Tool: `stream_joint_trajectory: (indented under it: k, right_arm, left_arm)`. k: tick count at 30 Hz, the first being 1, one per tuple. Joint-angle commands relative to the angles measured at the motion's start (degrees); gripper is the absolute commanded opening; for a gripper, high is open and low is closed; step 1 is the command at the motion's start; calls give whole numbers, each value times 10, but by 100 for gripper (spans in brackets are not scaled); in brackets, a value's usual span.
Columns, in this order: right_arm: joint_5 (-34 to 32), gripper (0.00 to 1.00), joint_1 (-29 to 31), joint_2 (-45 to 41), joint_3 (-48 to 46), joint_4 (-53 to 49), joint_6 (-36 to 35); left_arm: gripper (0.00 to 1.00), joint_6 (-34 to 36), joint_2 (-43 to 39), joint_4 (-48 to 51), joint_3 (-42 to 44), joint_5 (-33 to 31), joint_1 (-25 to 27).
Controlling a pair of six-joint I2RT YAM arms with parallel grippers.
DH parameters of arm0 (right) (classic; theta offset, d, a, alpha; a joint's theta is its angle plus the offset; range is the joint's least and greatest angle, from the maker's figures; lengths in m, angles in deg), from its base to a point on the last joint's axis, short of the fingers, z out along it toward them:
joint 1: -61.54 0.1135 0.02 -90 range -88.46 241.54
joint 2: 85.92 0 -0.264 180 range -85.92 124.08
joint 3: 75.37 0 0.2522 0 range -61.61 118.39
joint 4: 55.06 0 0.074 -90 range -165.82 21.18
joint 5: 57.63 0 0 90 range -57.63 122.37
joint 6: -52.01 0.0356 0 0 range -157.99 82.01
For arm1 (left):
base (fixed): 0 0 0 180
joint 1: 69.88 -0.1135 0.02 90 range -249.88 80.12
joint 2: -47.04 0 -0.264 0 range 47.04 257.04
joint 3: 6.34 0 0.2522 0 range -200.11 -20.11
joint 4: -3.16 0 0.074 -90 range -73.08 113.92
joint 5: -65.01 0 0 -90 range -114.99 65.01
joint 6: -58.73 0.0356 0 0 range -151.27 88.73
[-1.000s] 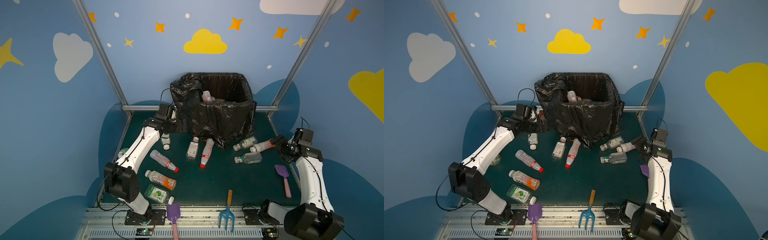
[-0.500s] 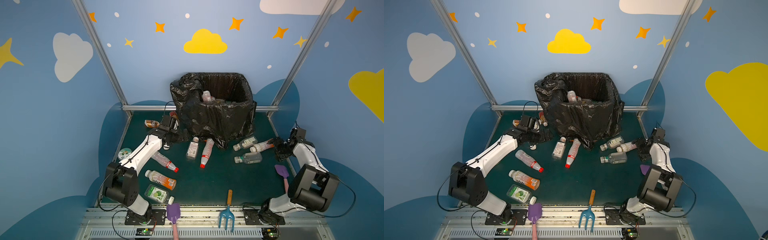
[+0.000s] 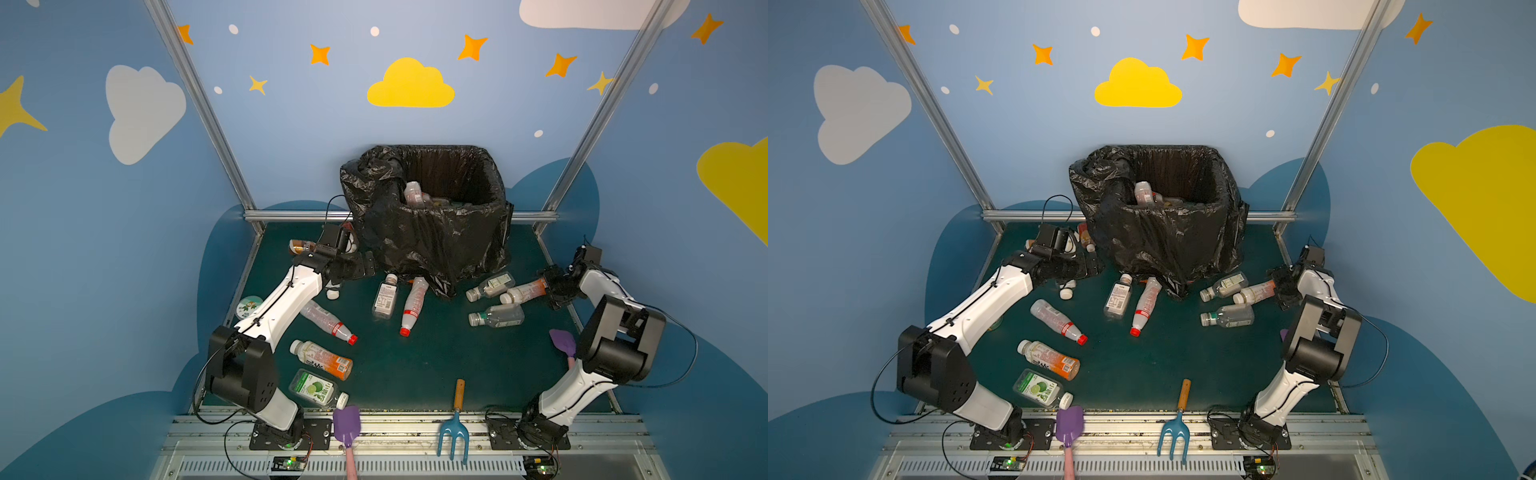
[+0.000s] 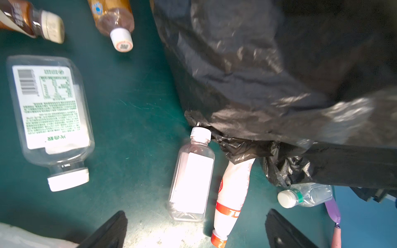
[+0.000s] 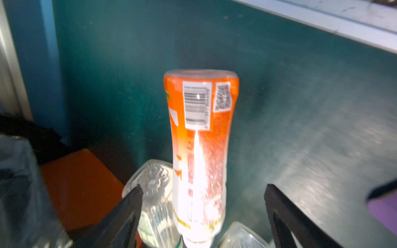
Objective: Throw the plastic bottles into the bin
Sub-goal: 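Withdraw the left gripper to the pile while the right lowers to the orange-label bottle, then grasp the orange-label bottle with the right gripper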
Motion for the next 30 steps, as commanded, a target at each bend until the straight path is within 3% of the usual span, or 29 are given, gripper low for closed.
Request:
stream_joint_trajectory:
  k: [1,9,20,24,30]
  right_arm:
    - [-20,87,13,25,26,-5,9]
    - [-47,86,37,85,80,-42,-8]
    - [-40,70,48,126,108,-69,-29]
    - [-34,60,48,130,108,-78,-38]
    - [-32,33,45,99,75,-53,-23]
  left_arm:
    - [100,10,7,20,-13,-6,-6]
    - [100,16,5,34,-10,-8,-19]
    - [100,12,-6,29,13,-6,-38]
    - [100,14,-6,30,15,-2,-46]
    - [100,19,-5,29,13,8,-54]
